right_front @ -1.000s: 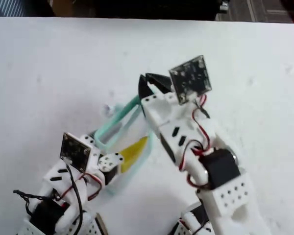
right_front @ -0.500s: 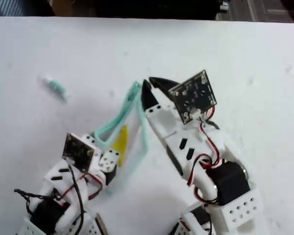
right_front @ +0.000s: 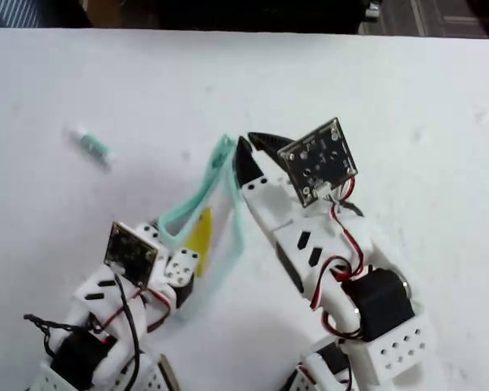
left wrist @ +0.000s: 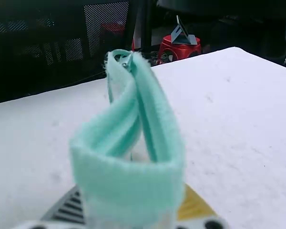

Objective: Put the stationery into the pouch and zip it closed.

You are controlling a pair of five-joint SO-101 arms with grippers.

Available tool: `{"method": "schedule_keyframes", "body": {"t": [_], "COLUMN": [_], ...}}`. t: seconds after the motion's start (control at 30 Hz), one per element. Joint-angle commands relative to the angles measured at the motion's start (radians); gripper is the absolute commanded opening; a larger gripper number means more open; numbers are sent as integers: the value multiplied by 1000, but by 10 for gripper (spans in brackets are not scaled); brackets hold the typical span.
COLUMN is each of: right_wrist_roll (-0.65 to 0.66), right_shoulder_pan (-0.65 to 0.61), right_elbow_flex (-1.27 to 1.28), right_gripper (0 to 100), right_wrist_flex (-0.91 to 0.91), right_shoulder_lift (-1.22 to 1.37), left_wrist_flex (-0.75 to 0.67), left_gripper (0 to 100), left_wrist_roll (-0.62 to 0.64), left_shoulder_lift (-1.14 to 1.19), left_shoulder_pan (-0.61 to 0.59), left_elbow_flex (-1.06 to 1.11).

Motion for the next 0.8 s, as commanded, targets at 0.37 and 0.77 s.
{"method": "schedule_keyframes", "body": {"t": [0.37,0.77], "right_wrist_roll": [3,-181], "right_shoulder_pan": [-160,-131], "right_elbow_flex": [-135,-338], "right_gripper": [147,149], "right_wrist_flex": [127,283], "right_shoulder_lift": [102,360], "left_wrist_flex": [-31,5], "left_gripper": [24,177], "left_wrist_roll": [-18,-17], "left_shoulder_lift": [-7,-7], "left_shoulder_pan": [-2,-4], "left_elbow_flex": [-3,2]}}
